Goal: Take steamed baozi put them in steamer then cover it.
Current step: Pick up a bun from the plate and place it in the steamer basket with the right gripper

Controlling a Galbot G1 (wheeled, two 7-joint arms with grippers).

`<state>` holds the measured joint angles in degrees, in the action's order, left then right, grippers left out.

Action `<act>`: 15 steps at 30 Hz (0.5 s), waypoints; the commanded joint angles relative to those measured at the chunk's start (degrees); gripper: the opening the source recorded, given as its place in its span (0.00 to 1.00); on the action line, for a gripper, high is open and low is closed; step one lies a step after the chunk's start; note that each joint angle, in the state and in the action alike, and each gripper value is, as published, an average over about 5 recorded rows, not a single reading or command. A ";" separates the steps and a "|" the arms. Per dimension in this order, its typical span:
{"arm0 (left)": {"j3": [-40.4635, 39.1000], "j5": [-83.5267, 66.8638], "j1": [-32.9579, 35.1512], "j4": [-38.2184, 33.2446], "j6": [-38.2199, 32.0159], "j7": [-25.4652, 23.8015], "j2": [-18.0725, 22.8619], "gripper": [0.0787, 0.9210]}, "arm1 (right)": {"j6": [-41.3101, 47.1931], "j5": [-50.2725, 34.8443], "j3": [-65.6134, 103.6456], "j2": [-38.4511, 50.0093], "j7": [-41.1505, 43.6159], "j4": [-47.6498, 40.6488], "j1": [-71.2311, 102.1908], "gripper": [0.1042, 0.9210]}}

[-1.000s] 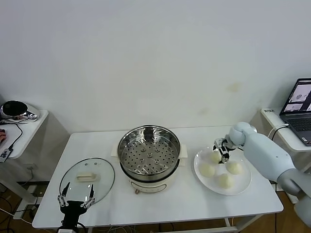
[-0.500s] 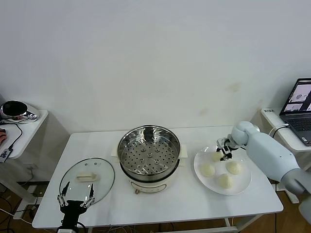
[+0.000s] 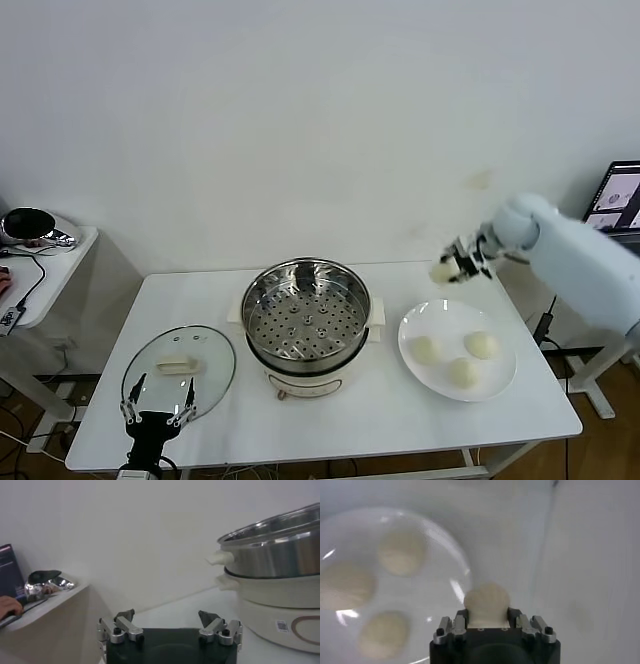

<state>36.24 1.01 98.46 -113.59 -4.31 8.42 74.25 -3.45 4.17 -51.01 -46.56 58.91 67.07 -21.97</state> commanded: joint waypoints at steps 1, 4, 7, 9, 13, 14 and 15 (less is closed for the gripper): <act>0.27 -4.21 0.20 -0.42 -0.52 -0.16 -0.12 0.88 | -0.94 -15.88 -15.87 -4.01 -1.92 9.80 -19.83 0.49; 0.43 -4.15 0.14 -0.52 -0.84 -0.10 0.01 0.88 | -2.64 -18.26 -19.02 -8.92 -3.31 10.07 -21.11 0.49; 0.68 -4.10 -0.05 -0.70 -1.03 -0.06 0.27 0.88 | -5.49 -18.52 -21.05 -14.63 -4.84 8.99 -20.06 0.49; 0.95 -4.22 -0.20 -0.95 -0.99 -0.08 0.29 0.88 | -7.72 -16.74 -22.08 -18.06 -5.62 7.93 -18.67 0.49; 1.68 -4.47 -0.18 -1.87 -0.76 -0.18 -0.23 0.88 | -13.61 -10.17 -22.96 -23.45 -6.91 4.92 -14.99 0.49; 1.89 -4.55 -0.14 -2.12 -0.71 -0.19 -0.28 0.88 | -15.24 -7.83 -22.79 -24.34 -7.24 4.22 -13.92 0.49; 2.11 -4.64 -0.07 -2.33 -0.67 -0.19 -0.28 0.88 | -16.81 -5.47 -22.65 -25.07 -7.57 3.57 -12.86 0.49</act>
<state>37.60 -2.36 98.25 -114.92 -5.13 8.33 74.30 -11.47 -5.76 -67.75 -61.17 53.76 71.83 -34.79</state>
